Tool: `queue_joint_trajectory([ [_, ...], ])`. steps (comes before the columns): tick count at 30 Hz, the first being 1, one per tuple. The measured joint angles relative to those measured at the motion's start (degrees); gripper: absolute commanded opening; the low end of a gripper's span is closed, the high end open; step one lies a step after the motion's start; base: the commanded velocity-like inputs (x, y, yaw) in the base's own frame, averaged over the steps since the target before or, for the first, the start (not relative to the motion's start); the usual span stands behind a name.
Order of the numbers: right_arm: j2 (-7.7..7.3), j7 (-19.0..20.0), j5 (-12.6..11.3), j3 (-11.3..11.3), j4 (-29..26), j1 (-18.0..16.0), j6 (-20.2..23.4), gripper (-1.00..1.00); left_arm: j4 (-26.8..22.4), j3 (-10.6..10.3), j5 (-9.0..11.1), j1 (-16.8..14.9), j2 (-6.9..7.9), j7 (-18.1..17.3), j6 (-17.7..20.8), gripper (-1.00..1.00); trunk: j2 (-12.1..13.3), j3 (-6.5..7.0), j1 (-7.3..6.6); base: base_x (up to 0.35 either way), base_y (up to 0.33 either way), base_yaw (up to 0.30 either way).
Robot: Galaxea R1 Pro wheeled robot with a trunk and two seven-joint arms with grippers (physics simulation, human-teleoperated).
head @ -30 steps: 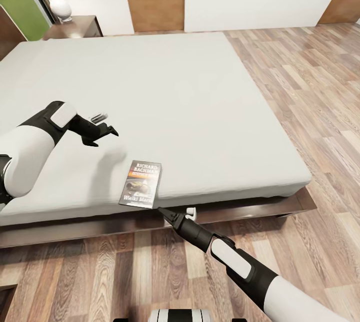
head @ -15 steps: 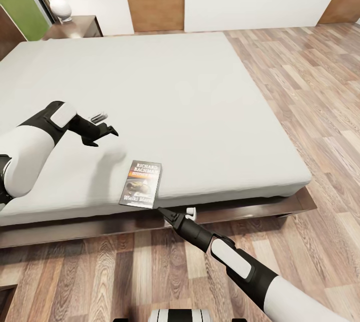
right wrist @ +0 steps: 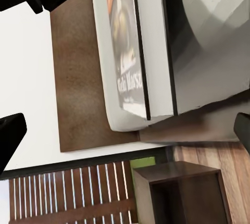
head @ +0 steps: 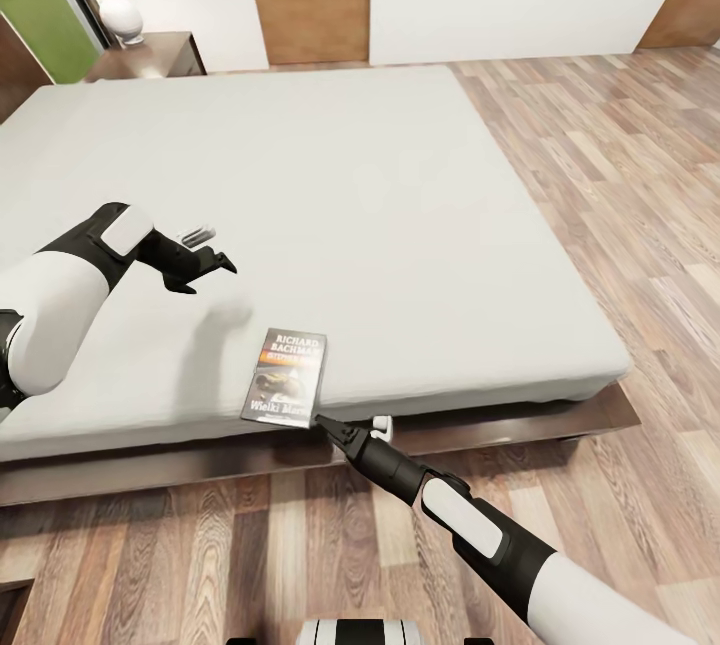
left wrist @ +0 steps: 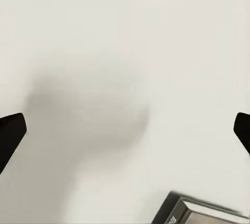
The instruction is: In the bedroom, move the book from the bed onto either nightstand, and place the two sandals side by side next to the bed.
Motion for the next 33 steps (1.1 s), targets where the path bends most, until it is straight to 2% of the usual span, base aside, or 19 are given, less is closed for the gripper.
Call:
queue_joint_trajectory([
  [11,0.03,0.0,0.0,0.0,0.0,0.0,0.0,1.0,0.0,0.0,-0.1,0.0,0.01,0.0,0.0,1.0,0.0,0.0,0.02,0.098,0.063,0.0],
  [33,0.37,-0.2,0.0,0.1,0.0,0.0,0.0,1.0,0.1,0.0,-0.1,0.0,0.01,0.0,0.0,1.0,0.0,0.0,0.02,0.005,0.004,0.0],
])
